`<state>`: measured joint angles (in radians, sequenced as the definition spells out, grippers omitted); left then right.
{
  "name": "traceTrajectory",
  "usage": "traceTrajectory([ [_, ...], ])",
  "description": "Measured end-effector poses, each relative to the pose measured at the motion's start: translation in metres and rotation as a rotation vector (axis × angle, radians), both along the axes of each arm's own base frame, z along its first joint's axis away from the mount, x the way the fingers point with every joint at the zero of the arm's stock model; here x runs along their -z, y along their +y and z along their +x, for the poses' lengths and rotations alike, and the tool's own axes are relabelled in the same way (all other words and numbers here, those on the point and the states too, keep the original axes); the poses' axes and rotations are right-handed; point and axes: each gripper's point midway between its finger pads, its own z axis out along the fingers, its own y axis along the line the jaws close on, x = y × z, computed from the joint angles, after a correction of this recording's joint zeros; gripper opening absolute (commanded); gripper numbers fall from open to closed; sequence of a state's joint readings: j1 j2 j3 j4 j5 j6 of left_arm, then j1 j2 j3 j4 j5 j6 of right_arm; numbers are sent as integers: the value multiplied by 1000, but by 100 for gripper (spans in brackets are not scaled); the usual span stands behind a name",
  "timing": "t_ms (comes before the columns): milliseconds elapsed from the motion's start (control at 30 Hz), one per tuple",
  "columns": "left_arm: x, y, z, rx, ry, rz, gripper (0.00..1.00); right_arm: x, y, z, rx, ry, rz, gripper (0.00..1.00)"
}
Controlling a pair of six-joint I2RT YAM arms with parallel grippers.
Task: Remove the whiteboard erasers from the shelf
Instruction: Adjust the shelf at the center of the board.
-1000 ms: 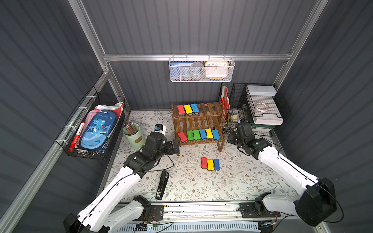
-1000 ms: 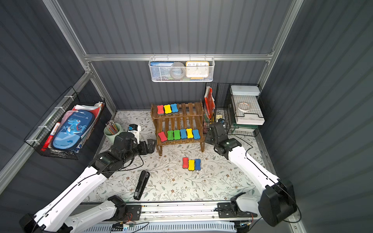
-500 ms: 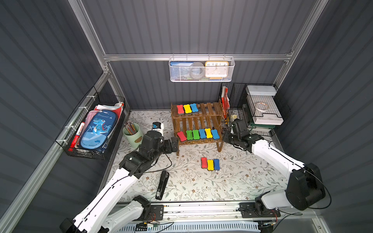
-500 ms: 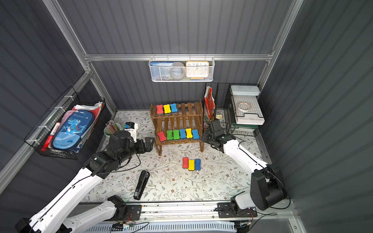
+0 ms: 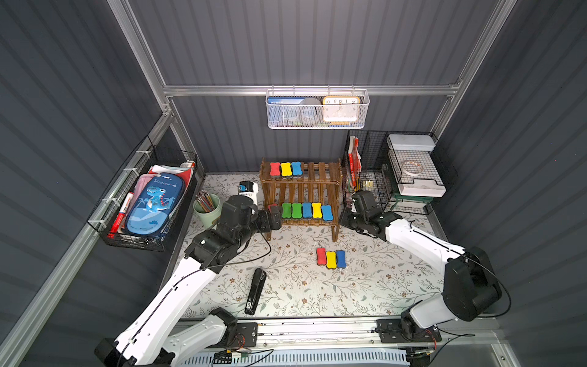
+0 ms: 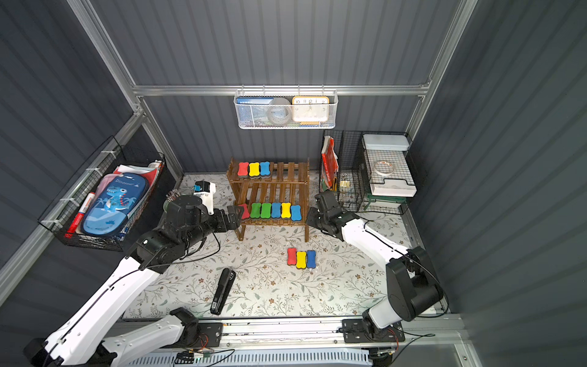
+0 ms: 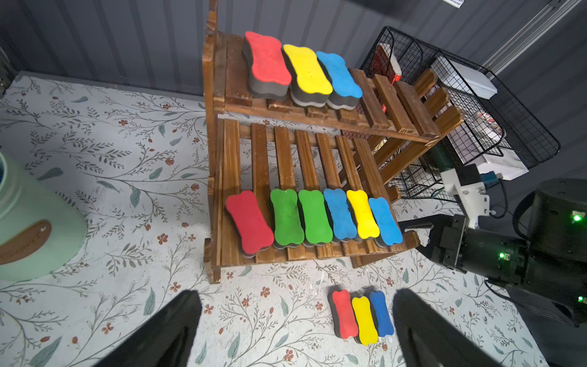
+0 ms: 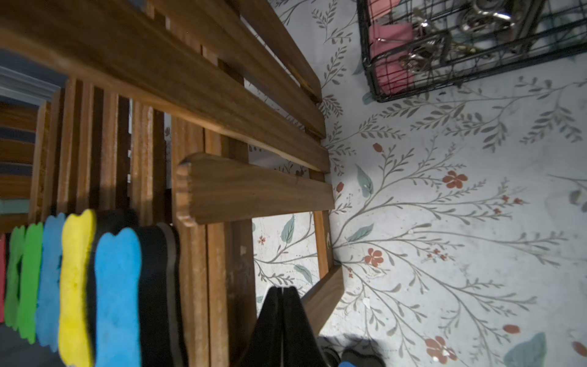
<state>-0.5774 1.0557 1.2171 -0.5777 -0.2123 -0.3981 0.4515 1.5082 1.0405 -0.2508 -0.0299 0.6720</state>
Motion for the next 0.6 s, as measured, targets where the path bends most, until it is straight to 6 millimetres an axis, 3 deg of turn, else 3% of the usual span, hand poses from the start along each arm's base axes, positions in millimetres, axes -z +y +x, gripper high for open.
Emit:
traceTrajectory([
  [100,-25,-14,20,23,-21,31,98,-10,-8,0,22,-25,-20,36],
  [233,-67,-38,57,53,-85,61,94,-35,-17,-4,39,-90,-25,37],
  [333,-83,-55,86,71,-109,100,85,-49,-23,-9,49,-131,-27,37],
  [433,-79,-75,117,86,-98,144,79,-47,-29,-14,57,-135,-42,37],
  [600,-41,-98,154,103,-18,231,76,-32,-36,-21,61,-100,-75,37],
])
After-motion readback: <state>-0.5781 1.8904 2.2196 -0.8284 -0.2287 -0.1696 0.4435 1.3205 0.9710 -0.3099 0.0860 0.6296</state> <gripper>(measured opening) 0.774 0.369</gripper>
